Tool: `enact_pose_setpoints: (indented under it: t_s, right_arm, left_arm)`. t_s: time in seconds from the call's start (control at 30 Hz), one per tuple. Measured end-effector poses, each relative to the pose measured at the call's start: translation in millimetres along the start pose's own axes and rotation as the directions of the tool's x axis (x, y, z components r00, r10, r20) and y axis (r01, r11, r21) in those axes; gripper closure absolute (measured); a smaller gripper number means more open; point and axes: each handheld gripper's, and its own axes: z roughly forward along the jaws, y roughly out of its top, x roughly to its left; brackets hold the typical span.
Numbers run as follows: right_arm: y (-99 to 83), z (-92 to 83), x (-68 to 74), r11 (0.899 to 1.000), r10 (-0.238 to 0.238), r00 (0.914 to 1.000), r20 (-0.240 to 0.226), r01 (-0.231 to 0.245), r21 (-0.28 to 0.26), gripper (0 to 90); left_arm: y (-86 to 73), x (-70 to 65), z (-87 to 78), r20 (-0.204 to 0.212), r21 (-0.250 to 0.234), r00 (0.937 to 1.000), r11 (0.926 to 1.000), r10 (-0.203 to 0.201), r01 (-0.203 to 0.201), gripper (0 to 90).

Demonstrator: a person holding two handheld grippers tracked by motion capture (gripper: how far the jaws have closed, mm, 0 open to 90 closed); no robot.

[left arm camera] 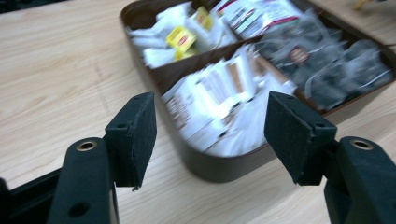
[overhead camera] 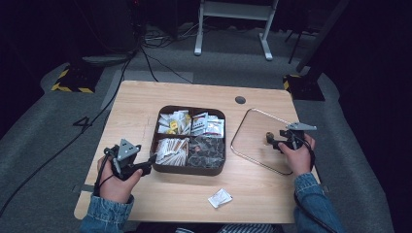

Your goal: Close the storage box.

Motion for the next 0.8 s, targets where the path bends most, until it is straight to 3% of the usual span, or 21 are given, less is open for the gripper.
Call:
enact_pose_setpoints:
  t_s: [0.13,0.27,0.47,0.63,0.8]
  right_arm:
    - [-3.1,4.1,-4.0,1.0,0.015,0.9999,-0.001,-0.015,0.009,26.1]
    - [-5.9,10.4,-5.2,0.999,0.028,0.9996,-0.011,-0.027,0.016,24.7]
    - [-6.9,17.2,-6.4,0.998,0.056,0.9983,-0.014,-0.055,0.021,23.6]
    - [-7.1,25.4,-3.4,0.999,0.035,0.9994,-0.007,-0.035,0.029,25.9]
    - [-6.5,27.2,-2.7,0.999,0.034,0.9994,-0.012,-0.033,0.032,38.1]
  left_arm:
    - [-9.6,13.9,3.2,-0.02,0.042,0.9995,0.9988,-0.025,0.026,33.6]
    - [-20.1,25.3,8.4,-0.093,0.077,0.9947,0.9957,-0.044,0.051,33.7]
    - [-36.2,41.1,20.4,-0.099,0.109,0.9904,0.9882,-0.097,0.108,32.6]
    - [-45.2,50.2,29.7,-0.119,0.132,0.9858,0.9821,-0.119,0.134,32.0]
    - [-51.7,54.3,36.3,-0.108,0.159,0.9866,0.9774,-0.123,0.139,31.2]
